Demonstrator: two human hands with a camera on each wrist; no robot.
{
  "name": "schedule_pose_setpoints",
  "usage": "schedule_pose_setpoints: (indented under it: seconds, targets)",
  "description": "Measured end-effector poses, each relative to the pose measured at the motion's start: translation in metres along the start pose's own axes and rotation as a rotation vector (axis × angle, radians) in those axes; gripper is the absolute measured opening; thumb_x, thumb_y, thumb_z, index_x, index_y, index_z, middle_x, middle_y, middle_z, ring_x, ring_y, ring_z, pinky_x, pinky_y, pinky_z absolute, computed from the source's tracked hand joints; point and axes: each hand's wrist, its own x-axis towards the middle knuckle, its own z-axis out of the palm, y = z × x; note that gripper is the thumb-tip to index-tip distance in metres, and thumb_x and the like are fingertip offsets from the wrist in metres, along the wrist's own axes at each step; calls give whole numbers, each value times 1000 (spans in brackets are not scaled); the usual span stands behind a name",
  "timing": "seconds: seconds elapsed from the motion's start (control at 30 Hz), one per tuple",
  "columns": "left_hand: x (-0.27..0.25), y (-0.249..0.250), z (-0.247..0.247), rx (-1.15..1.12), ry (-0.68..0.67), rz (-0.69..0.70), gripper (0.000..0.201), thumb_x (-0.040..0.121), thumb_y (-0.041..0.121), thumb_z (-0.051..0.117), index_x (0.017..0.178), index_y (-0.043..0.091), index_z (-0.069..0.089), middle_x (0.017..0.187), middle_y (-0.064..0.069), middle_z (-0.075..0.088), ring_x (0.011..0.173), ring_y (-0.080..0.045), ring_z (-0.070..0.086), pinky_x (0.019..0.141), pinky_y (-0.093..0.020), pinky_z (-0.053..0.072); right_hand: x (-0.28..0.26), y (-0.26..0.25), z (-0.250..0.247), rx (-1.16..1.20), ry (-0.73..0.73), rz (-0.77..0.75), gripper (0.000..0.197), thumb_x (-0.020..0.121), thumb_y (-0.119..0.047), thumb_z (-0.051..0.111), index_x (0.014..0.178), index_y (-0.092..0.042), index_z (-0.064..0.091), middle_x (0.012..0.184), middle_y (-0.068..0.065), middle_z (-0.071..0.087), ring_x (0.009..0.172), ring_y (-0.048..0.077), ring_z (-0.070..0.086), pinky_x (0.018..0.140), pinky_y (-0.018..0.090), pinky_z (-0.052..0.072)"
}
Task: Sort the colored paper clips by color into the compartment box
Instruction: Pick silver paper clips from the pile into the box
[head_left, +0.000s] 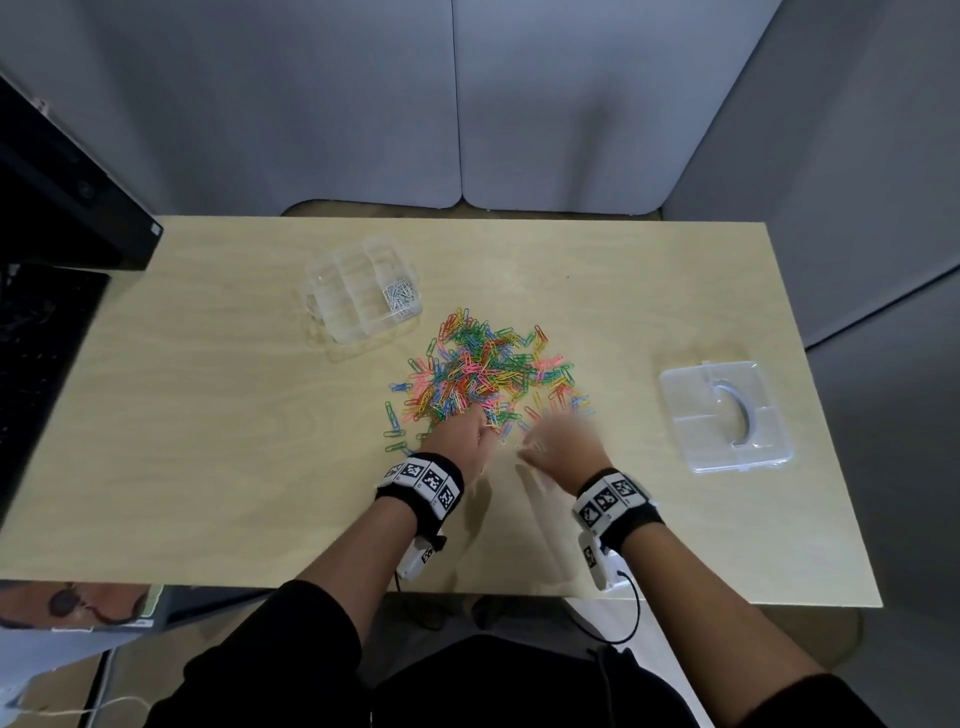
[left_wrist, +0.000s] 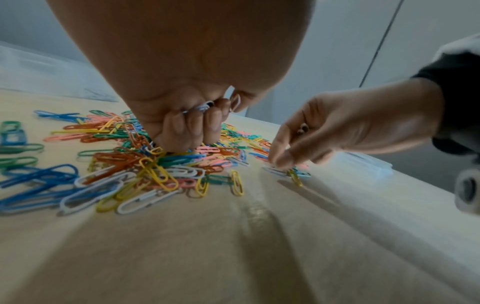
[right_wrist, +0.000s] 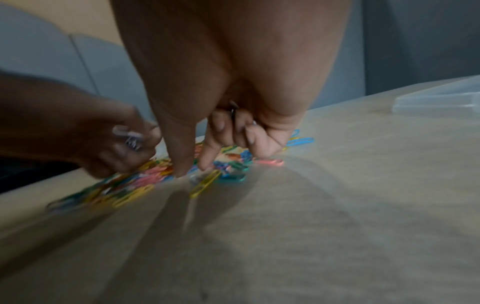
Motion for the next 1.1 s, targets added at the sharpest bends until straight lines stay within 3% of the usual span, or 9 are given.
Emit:
schedule_pose_setpoints:
  seconds: [0.1,0.23,0.33,0.43,0.57,0.7,0.83,0.93,1.1]
  targets:
    - [4,-5,-3,-56,54,-7,28,103,27,38,82,10,44,61,-2,46,52,-20,40,51,-33,30,-1,-8,12,-103,-34,-11,10,86,-26,68,87,-19,76,91,0,70,83,20,63,75,30,51]
    - [7,-13,-6,-106,103,-38,11,98,14,44,88,18,42,58,-2,44,48,-19,37,48,-30,29,2,-10,11,-40,-95,2,13,91,-23,65,86,-13,72,87,3,69,81,19,63,71,27,46]
    - [13,-13,-9,-84,132,-29,23,100,12,36,105,25,55,58,0,50,46,-16,42,45,-27,33,1,-9,2,414,-123,68,17,94,-21,65,80,-12,68,76,2,69,67,8,63,69,22,45]
    - [16,-5,-12,21,120,10,19,96,22,46,100,20,65,86,1,65,77,-17,59,69,-32,51,-3,-16,-3,1084,-255,254,14,97,-12,59,86,-6,64,83,6,68,74,14,64,69,25,48]
    - [16,-3,-9,185,93,26,13,83,29,68,95,23,65,95,3,61,89,-19,57,78,-32,49,-6,-25,-10,1358,-376,352,19,96,-9,57,113,-7,65,88,5,66,70,14,62,60,20,43]
    - [15,-4,-10,211,107,27,9,89,22,64,97,20,68,99,0,62,96,-21,58,81,-34,49,-3,-26,-4,1178,-377,338,20,92,-21,64,101,-4,69,73,-2,62,62,14,52,55,21,38]
    - [11,-11,-23,142,148,35,11,93,23,61,99,18,68,103,2,63,95,-17,56,82,-29,46,15,-16,17,543,-32,252,9,79,-22,81,76,-16,74,78,-2,72,64,8,59,66,26,46]
    - [11,-21,-37,99,141,42,11,93,24,62,96,19,70,98,3,64,93,-16,57,79,-26,42,22,-24,26,186,50,154,12,76,-34,81,82,-26,74,68,-8,62,63,6,54,61,22,42]
    - [13,-36,-54,48,136,37,18,93,20,62,104,16,75,102,-1,72,95,-19,64,89,-34,52,26,-32,28,28,15,77,14,84,-32,74,87,-19,76,82,-3,68,76,15,60,68,28,50]
